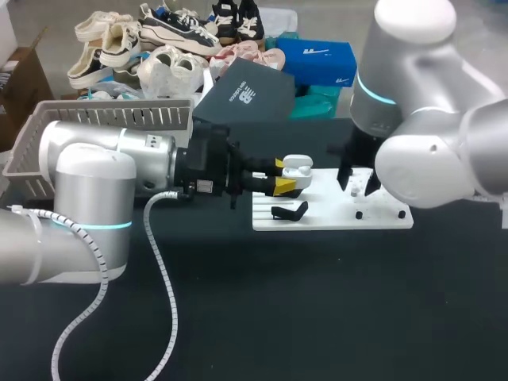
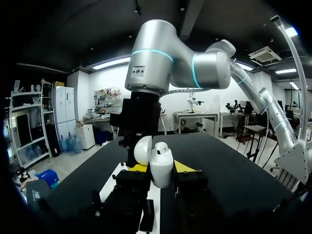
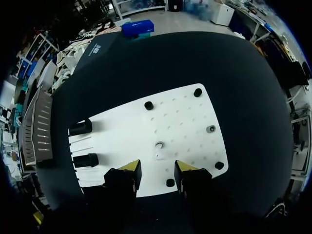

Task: Pick up each earbud case from the left stands, insert the matching earbuds, close the lid, and place the case in the box.

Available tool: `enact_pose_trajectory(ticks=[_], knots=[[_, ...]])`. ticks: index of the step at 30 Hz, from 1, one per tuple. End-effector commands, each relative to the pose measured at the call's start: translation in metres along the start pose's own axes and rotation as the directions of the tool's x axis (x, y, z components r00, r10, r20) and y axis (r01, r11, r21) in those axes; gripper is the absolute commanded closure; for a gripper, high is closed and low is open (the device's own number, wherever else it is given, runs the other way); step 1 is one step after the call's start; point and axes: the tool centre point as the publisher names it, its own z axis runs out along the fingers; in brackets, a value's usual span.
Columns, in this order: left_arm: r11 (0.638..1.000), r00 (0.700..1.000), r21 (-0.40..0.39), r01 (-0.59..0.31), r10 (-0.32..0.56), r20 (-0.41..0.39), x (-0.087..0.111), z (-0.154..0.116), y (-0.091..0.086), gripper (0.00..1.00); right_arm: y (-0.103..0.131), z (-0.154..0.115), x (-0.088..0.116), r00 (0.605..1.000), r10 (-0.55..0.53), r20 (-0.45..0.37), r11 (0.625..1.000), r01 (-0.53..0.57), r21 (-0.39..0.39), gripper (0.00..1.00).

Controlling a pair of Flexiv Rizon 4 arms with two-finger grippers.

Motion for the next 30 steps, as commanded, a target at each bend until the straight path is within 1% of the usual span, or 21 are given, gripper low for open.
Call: enact_pose_trajectory(ticks=[1,9,17,23,30], knots=[[1.0,1.0,-0.007,-0.002,0.002,0.001,0.0,0.0,-0.002,1.0,-0.001,0.003,0.0,1.0,0.004,0.004,1.0,-0.004,0.0,0.59],[1.0,1.0,-0.007,-0.002,0.002,0.001,0.0,0.0,-0.002,1.0,-0.002,0.007,-0.002,1.0,0.017,0.004,1.0,-0.017,0.001,0.6],[1.0,1.0,-0.007,-0.002,0.002,0.001,0.0,0.0,-0.002,1.0,-0.002,0.01,-0.002,0.999,0.03,0.012,1.0,-0.03,-0.003,0.66],[1.0,1.0,-0.007,-0.002,0.002,0.001,0.0,0.0,-0.002,1.0,-0.002,0.012,-0.004,0.999,0.038,0.014,0.999,-0.038,-0.005,0.69],[1.0,1.0,-0.007,-0.002,0.002,0.001,0.0,0.0,-0.002,1.0,-0.001,0.014,-0.004,0.999,0.039,0.011,0.999,-0.039,-0.007,0.69]])
